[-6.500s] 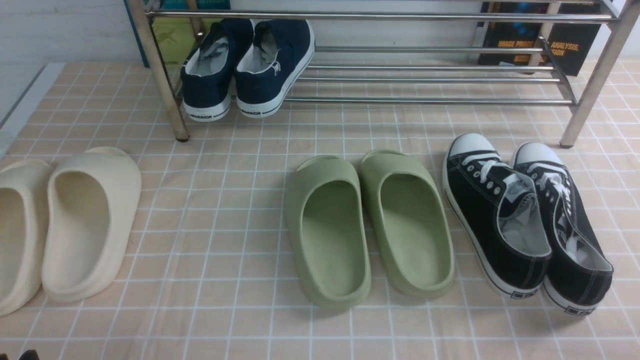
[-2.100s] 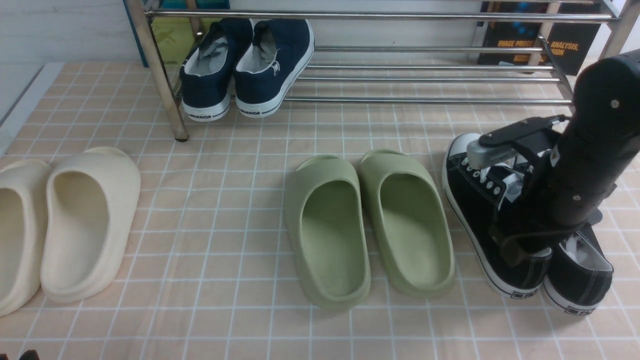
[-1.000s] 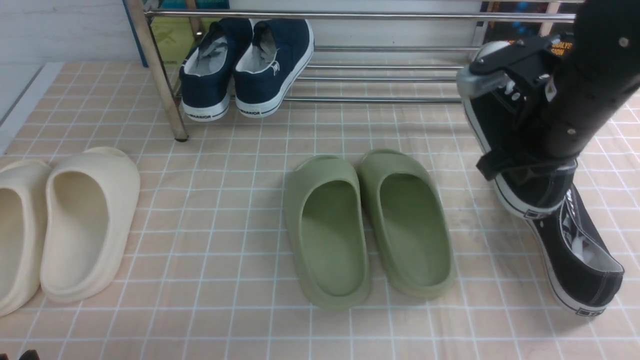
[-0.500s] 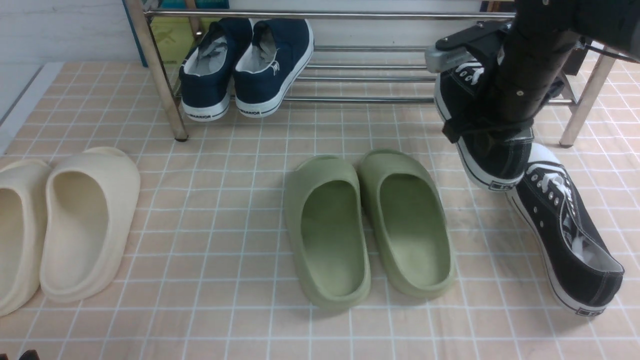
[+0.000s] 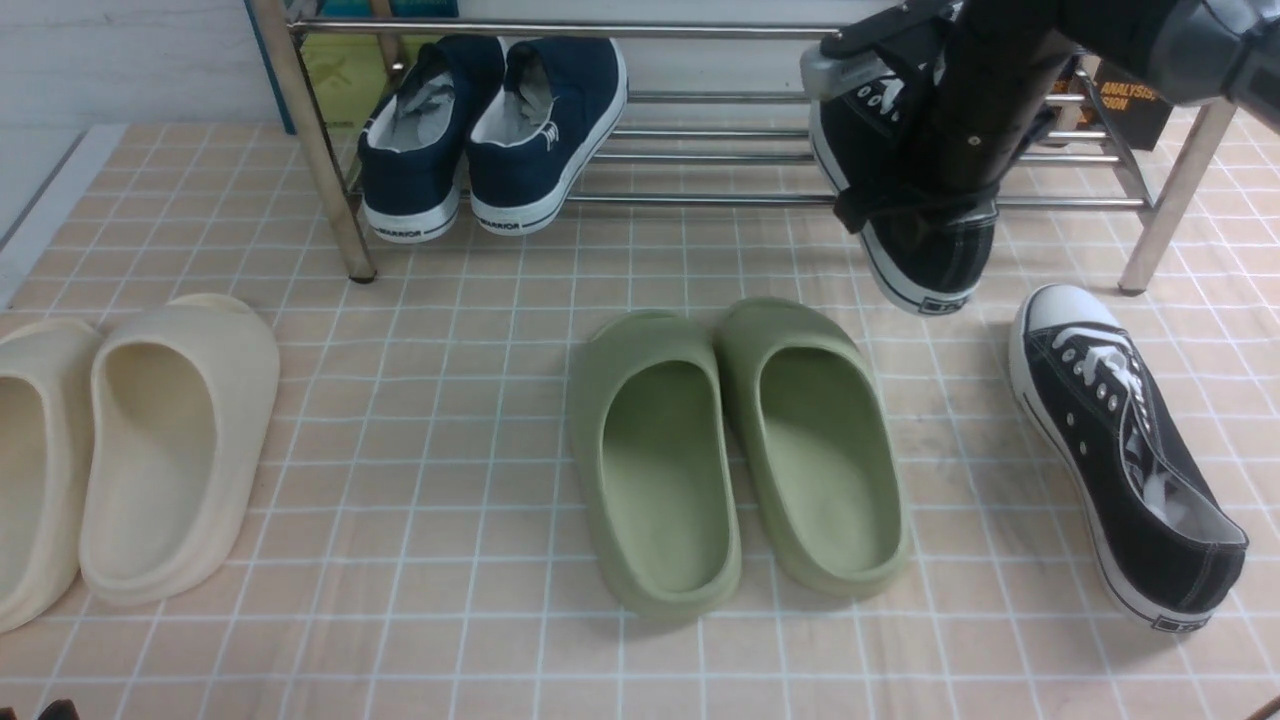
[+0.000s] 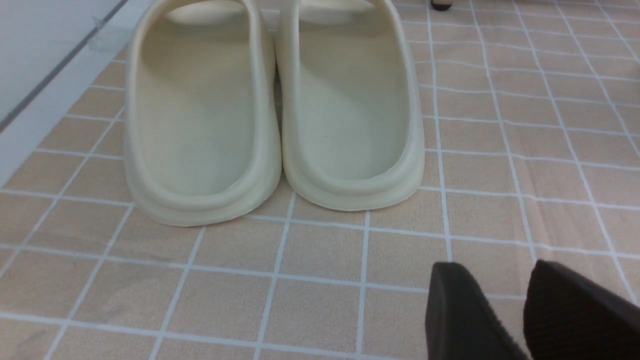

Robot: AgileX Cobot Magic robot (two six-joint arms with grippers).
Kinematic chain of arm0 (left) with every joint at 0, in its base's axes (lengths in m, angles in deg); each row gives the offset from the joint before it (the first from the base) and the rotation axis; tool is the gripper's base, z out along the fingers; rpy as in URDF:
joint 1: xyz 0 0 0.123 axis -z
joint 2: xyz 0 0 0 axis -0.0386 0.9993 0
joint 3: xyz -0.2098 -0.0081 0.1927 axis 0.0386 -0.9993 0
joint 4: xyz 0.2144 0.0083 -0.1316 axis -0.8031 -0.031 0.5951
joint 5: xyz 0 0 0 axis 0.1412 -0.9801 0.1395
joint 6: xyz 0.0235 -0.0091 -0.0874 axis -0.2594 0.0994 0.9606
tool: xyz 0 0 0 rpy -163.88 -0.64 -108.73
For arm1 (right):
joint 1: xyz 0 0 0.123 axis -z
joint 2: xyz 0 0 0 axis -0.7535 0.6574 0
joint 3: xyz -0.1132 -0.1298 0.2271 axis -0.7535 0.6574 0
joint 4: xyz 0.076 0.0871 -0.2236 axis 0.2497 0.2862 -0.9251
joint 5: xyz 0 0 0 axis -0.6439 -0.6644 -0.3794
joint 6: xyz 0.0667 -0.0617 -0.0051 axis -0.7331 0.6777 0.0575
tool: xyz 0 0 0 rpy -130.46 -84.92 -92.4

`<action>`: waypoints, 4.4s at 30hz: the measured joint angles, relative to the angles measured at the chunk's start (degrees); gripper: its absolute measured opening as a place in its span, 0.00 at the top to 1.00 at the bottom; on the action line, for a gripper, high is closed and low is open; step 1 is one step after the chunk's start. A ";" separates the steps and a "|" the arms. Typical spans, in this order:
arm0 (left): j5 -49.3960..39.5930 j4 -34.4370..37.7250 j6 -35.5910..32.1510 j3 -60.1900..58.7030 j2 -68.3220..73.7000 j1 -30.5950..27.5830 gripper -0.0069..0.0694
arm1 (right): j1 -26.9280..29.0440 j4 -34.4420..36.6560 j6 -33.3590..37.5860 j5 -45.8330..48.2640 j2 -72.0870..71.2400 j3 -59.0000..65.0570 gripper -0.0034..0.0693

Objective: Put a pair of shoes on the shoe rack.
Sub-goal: Use the right arm to put a shoe into the shoe rack, then use the right arm to grab the shoe closest to it

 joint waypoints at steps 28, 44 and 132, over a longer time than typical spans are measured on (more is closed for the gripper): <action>0.00 0.00 0.00 0.00 0.00 0.00 0.60 | 2.32 -2.36 4.04 -7.16 4.25 -6.19 0.45; 0.00 0.00 0.00 0.00 0.00 0.00 0.60 | 3.25 -2.08 3.92 2.87 -11.90 11.89 0.91; -0.05 -4.51 0.00 0.00 0.00 0.00 0.60 | 5.67 -0.90 -10.40 -23.10 -28.54 64.77 0.66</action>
